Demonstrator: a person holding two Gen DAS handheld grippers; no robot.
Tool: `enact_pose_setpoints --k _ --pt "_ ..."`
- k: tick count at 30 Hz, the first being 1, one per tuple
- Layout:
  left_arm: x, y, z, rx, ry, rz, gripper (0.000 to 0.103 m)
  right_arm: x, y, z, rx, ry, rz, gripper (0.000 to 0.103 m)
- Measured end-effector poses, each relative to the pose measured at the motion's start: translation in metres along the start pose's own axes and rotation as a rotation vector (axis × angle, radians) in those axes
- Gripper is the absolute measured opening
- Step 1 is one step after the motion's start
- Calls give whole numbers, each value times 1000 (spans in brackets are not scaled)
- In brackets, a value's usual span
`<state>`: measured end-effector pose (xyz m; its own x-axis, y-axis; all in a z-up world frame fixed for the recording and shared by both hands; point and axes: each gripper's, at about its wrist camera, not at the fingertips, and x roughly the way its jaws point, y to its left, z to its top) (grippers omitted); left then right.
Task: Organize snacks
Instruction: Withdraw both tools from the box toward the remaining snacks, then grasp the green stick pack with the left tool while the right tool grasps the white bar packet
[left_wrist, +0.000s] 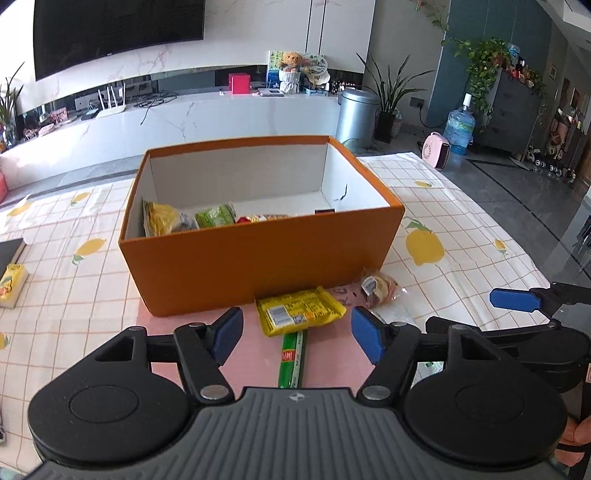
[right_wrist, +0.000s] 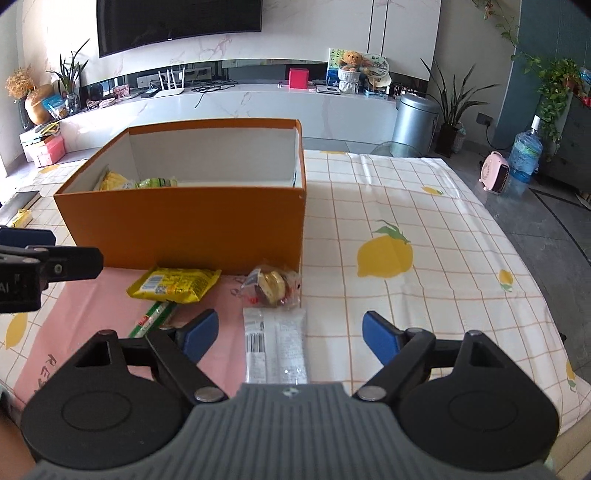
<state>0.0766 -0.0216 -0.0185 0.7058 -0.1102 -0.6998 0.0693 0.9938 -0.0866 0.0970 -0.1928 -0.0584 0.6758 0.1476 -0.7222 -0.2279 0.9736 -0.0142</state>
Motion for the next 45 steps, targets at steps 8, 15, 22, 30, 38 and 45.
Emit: enact_pose_setpoints --k 8,15,22,30,38,45 --pt "20 10 -28 -44 39 -22 72 23 -6 -10 33 46 -9 79" --pt "32 14 -37 -81 71 -65 72 43 -6 -10 69 95 -4 72" --pt "42 26 -41 -122 87 -79 72 54 -12 -9 142 128 36 70" --pt "62 30 -42 -141 127 -92 73 73 -5 -9 144 196 42 71" --pt "81 22 -40 -68 149 -66 67 90 -1 -10 139 273 71 73" --pt "91 15 -36 -11 162 -37 57 92 8 -11 84 281 62 78"
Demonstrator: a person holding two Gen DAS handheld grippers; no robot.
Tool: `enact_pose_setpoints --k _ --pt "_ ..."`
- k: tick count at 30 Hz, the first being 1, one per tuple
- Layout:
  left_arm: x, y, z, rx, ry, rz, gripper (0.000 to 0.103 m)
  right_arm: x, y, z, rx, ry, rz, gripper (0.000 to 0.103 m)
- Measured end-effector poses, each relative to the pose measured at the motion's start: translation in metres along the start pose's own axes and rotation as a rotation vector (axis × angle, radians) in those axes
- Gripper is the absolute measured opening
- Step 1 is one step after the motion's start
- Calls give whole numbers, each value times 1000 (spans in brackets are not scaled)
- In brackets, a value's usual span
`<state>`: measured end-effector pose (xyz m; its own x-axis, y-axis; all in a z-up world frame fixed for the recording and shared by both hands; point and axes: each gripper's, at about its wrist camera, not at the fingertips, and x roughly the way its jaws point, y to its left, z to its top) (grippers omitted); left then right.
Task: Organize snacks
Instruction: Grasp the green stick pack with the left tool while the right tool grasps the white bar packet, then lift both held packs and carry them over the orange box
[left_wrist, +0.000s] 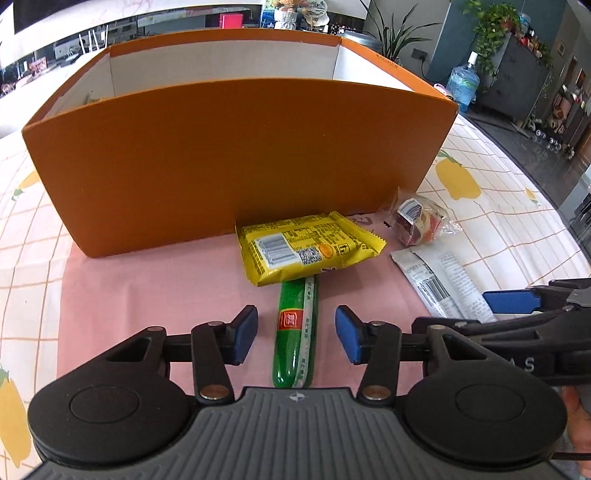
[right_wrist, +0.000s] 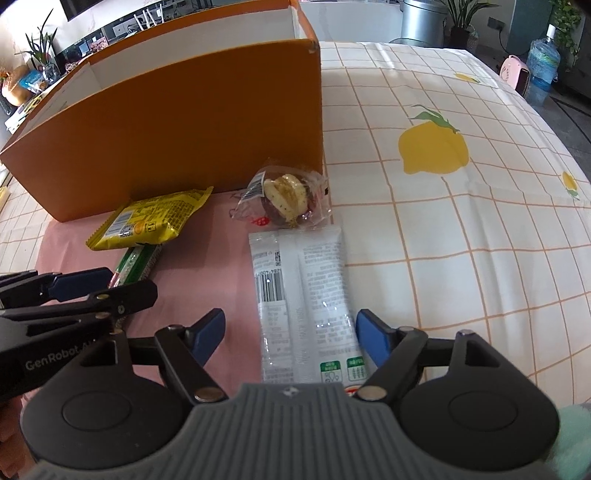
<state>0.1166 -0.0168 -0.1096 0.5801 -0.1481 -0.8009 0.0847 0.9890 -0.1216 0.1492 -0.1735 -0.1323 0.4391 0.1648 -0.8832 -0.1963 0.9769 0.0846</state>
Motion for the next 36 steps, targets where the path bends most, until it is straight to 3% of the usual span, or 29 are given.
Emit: enact_pose_setpoints --k 3,5,8,10,13,20,23,25,29,34,36 --pt "1 0 1 17 0 0 54 1 3 -1 -18 2 -19 78" --pt "1 0 2 26 -2 -10 45 0 5 -2 -31 0 -33 76" --pt "0 -3 1 59 -1 -5 30 -3 8 -4 -51 -20 -58 63" --pt "-1 -3 1 64 5 -5 26 -5 9 -6 -66 -32 -56 52" --pt "-6 0 -2 52 24 -12 26 -7 9 -6 -77 -37 -21 50" --pt "-22 9 -13 51 74 -2 25 -9 13 -6 -93 -33 78 51" --pt "-24 16 -14 17 69 -7 26 -9 14 -6 -94 -44 44 59" --pt "-24 18 -13 4 56 -14 28 -11 14 -6 -88 -66 18 72" --pt "-21 17 -11 7 34 -33 38 -7 19 -6 -122 -40 -15 74" --pt "-16 10 -12 45 27 -22 39 -1 19 -6 -128 -2 -23 74" --pt "-16 9 -12 58 25 -23 34 -2 19 -7 -130 -7 -21 72"
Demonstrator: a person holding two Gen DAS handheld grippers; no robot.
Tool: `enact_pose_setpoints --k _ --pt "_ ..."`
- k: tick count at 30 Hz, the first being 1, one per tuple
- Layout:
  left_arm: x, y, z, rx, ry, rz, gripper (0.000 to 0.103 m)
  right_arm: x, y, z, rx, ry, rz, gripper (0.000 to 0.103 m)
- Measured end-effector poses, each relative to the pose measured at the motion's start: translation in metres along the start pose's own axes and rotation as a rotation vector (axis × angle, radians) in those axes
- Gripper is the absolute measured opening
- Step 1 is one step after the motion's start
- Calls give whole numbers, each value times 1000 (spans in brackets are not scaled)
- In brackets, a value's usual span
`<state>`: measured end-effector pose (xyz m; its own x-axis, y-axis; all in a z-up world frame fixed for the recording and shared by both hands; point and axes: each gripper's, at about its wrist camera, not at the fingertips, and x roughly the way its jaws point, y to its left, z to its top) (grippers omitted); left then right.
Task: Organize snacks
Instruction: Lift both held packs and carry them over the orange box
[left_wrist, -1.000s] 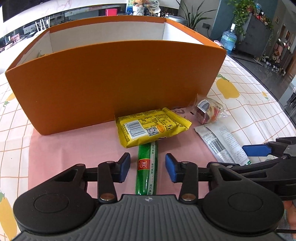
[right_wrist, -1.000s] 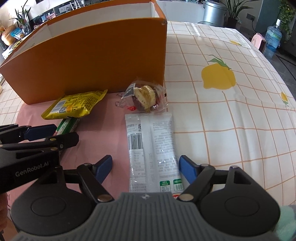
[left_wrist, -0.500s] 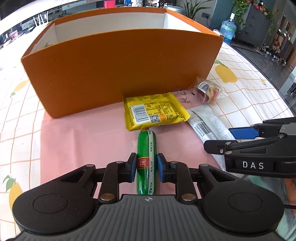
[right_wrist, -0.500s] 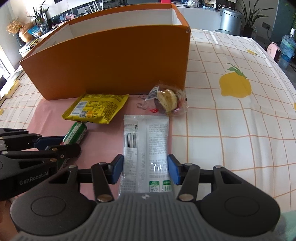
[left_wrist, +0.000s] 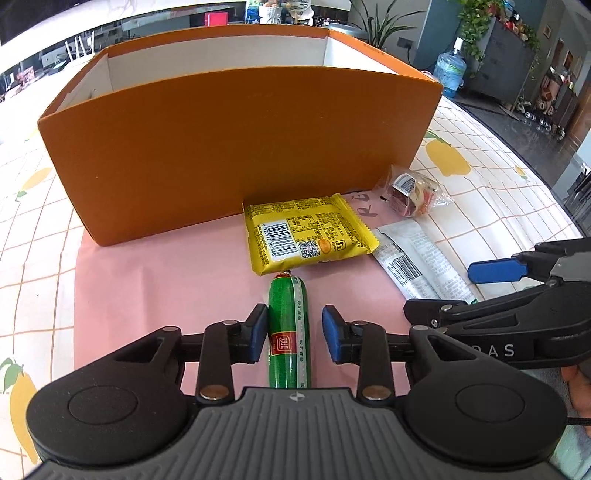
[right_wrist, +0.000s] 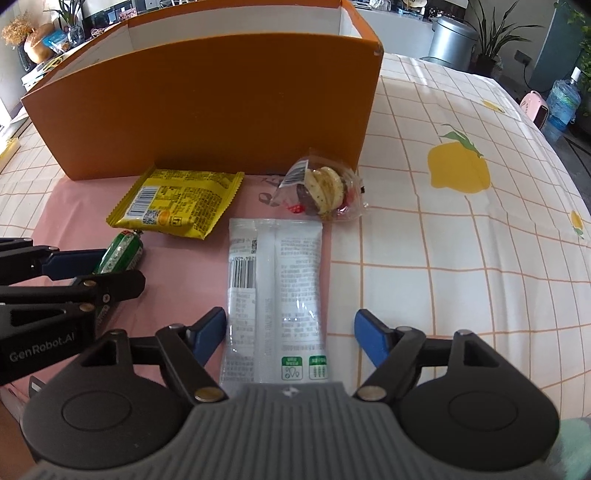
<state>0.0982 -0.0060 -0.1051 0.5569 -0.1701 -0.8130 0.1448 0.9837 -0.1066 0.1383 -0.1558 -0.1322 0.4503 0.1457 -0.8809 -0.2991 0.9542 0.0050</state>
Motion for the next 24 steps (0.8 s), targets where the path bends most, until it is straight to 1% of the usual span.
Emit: enact_pose_setpoints --k 1,2,4,10,17,21,24 --pt "0 -1 0 5 0 4 30 -1 1 -1 -7 -9 2 66" --pt "0 -1 -1 11 -1 8 25 -2 2 -2 -13 -15 5 64" --pt "-1 0 -2 9 -4 1 25 -5 4 -4 -25 -32 8 50" --pt "-3 0 -5 1 -10 -9 25 -7 3 -5 -17 -42 13 46" --pt "-11 0 -9 -32 -2 -34 25 -15 -5 -7 41 -44 89 45" --pt "-20 -4 -8 -35 -12 -50 25 -23 -3 -11 51 -68 124 45" --pt "-27 -9 -7 -29 -18 -56 25 -31 -3 -18 68 -92 133 45"
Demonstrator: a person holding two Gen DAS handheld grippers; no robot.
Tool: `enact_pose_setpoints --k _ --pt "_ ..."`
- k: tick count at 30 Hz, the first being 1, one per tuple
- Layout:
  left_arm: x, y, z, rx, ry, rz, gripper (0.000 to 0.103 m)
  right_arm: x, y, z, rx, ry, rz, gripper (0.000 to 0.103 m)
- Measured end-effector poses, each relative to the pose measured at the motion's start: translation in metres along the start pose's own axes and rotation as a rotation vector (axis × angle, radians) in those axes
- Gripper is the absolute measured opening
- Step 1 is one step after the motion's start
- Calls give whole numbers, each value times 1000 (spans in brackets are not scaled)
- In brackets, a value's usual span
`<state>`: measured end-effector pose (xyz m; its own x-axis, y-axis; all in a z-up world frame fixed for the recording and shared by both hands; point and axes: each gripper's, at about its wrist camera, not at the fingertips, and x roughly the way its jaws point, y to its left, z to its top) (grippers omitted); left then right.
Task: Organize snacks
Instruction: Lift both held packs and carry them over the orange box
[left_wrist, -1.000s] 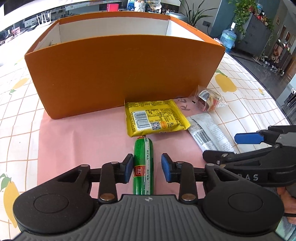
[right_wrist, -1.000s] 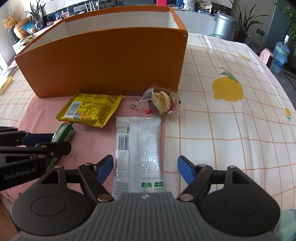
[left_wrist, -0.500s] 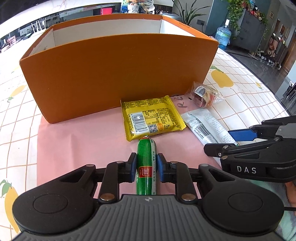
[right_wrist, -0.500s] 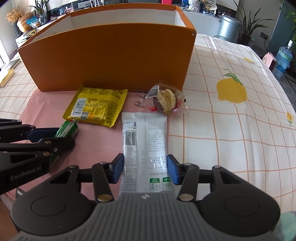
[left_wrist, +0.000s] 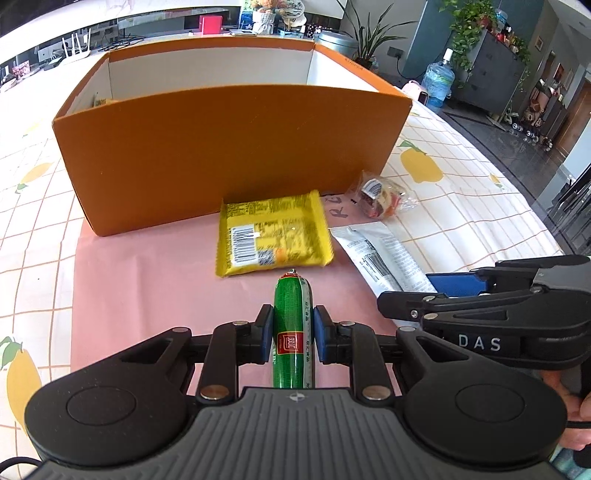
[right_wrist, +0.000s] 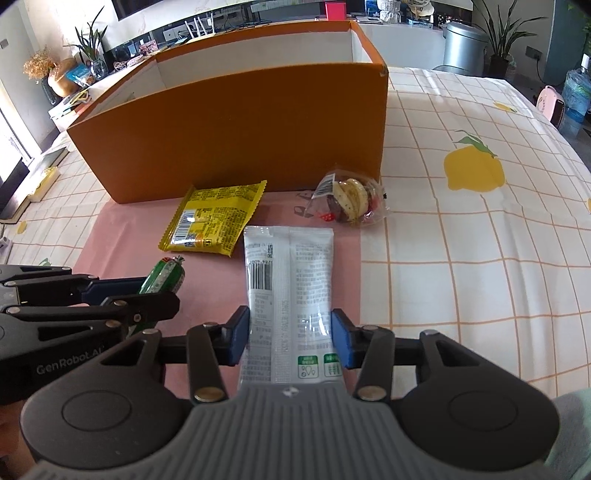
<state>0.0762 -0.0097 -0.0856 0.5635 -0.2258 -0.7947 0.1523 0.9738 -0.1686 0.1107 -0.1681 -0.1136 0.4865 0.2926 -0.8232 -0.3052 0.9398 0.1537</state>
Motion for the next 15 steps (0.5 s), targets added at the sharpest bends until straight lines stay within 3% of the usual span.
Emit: enact_pose_setpoints --k 15 --pt "-52 -14 25 8 -117 49 25 -77 -3 -9 129 -205 66 44"
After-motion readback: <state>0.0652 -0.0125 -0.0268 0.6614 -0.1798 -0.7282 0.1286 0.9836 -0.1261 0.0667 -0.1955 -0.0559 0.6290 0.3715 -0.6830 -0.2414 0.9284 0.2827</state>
